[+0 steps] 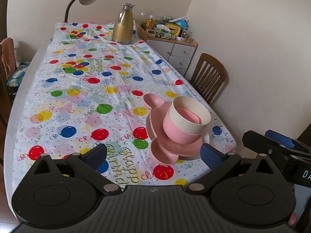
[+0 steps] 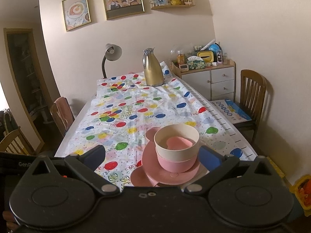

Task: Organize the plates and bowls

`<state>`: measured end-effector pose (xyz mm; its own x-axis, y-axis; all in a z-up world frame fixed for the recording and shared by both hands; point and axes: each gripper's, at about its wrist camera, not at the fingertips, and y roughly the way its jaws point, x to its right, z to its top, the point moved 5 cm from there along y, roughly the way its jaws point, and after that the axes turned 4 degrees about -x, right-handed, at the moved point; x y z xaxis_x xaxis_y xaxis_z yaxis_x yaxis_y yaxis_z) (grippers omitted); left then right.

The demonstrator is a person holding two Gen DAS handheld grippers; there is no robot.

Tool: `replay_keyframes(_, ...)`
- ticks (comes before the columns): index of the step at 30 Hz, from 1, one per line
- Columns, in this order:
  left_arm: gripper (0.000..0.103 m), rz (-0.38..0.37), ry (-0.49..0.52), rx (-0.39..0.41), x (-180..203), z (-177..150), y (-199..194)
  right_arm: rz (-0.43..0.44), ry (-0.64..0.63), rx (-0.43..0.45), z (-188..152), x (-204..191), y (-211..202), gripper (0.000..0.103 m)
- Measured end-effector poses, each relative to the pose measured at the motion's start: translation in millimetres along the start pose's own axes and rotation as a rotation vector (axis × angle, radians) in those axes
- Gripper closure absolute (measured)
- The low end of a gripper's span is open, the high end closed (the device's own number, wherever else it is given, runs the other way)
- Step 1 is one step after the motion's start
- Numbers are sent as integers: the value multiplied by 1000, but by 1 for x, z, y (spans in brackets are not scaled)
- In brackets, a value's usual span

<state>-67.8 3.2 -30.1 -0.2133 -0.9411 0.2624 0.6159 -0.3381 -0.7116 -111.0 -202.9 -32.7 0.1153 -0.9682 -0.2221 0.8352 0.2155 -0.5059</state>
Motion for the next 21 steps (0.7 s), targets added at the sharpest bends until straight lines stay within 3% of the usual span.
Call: replay_keyframes(21, 0, -29, 11, 6, 5, 6, 9, -24, -5, 9, 9, 8, 1, 0)
